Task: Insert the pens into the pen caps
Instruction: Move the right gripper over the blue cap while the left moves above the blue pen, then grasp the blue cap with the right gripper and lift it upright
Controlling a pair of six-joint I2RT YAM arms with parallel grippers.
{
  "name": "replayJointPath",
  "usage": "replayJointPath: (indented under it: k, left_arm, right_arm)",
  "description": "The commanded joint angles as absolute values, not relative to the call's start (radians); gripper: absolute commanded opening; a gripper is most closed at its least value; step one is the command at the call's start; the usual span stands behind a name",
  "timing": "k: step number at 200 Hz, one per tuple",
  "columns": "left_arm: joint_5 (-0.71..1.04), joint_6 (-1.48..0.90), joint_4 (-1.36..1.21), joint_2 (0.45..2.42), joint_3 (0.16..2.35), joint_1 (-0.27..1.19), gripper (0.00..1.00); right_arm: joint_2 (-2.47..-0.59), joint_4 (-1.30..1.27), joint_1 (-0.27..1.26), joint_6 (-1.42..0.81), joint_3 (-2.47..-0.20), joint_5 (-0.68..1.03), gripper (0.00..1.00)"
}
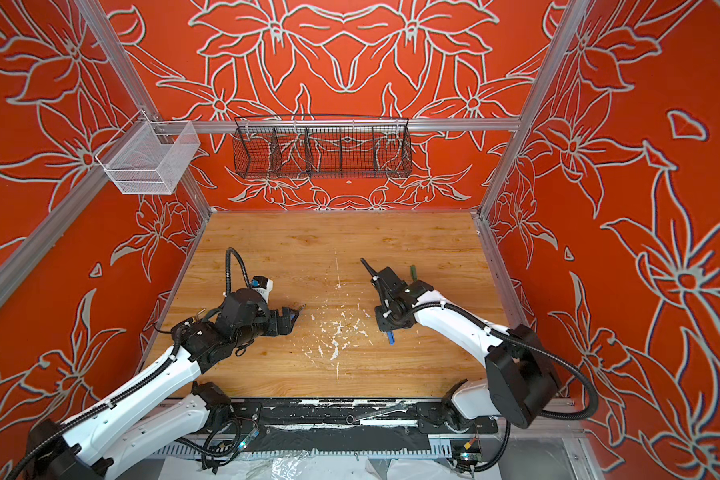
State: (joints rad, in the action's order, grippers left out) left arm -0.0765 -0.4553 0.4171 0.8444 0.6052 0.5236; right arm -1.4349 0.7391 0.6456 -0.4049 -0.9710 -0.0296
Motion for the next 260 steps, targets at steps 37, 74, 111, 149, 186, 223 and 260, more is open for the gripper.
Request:
replayJointPath:
  k: [37,74,111,149,186,223,260]
  left_arm:
    - [-0.122,-0.458,0.476,0.820,0.626,0.518,0.97]
    - [-0.119,-0.460,0.452,0.806,0.612,0.517,0.97]
    - [-0.120,-0.457,0.446,0.834,0.620,0.518,0.97]
    - [-0.116,-0.447,0.453,0.862,0.637,0.517,0.97]
    - [-0.112,-0.449,0.443,0.880,0.635,0.517,0.97]
    - [-0.114,-0.450,0.437,0.890,0.631,0.517,0.97]
    - [-0.112,-0.452,0.439,0.885,0.626,0.517,0.97]
  right_arm:
    - [-1.626,0.913,0.736,-0.416,-1.086,-0.152,0.34]
    - [-1.651,0.925,0.754,-0.431,-1.068,-0.164,0.32]
    - [-1.678,0.889,0.754,-0.430,-1.046,-0.150,0.30]
    - [-1.712,0.876,0.752,-0.426,-1.052,-0.142,0.28]
    - [-1.703,0.858,0.746,-0.426,-1.023,-0.123,0.27]
    - [-1.719,0.827,0.738,-0.412,-0.997,-0.097,0.27]
    - [-1.726,0.830,0.737,-0.412,-1.006,-0.108,0.23]
